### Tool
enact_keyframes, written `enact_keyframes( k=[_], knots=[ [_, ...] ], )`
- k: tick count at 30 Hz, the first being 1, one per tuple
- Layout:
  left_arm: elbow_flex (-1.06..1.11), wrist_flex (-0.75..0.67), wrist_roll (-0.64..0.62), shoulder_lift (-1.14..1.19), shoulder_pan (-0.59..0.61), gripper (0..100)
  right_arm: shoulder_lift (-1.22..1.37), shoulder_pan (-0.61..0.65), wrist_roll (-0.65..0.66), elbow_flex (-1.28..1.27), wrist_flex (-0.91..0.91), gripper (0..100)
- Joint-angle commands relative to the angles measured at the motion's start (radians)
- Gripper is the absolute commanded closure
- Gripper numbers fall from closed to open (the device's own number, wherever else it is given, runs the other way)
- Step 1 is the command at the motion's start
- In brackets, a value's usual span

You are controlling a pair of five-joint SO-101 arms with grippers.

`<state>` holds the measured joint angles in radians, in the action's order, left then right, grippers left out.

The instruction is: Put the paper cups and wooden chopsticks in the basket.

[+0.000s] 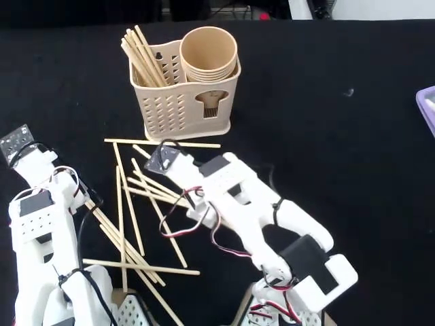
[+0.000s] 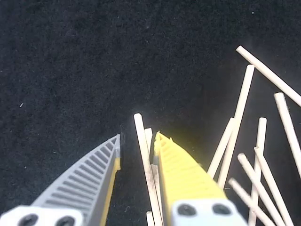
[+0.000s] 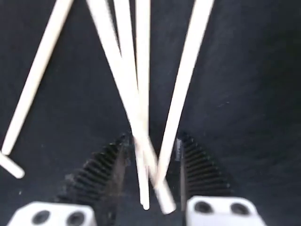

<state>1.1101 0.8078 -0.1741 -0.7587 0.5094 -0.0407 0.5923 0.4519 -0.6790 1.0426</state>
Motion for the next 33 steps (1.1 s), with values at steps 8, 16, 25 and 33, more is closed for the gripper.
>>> enact_keyframes(
  k=[8,16,25,33],
  knots=[
    [-0.019,-0.015,-0.006,0.002,0.015,88,-0.051,-0.011,-0.008,0.101,-0.017,91.7],
    [-0.019,-0.015,-0.006,0.002,0.015,88,-0.022,-0.017,-0.074,0.050,-0.187,81.2],
    [-0.019,-0.015,-0.005,0.002,0.015,88,0.162,-0.017,-0.081,0.130,-0.239,80.2],
    [-0.019,-0.015,-0.005,0.002,0.015,88,0.174,-0.017,-0.074,0.171,-0.196,97.7]
  ],
)
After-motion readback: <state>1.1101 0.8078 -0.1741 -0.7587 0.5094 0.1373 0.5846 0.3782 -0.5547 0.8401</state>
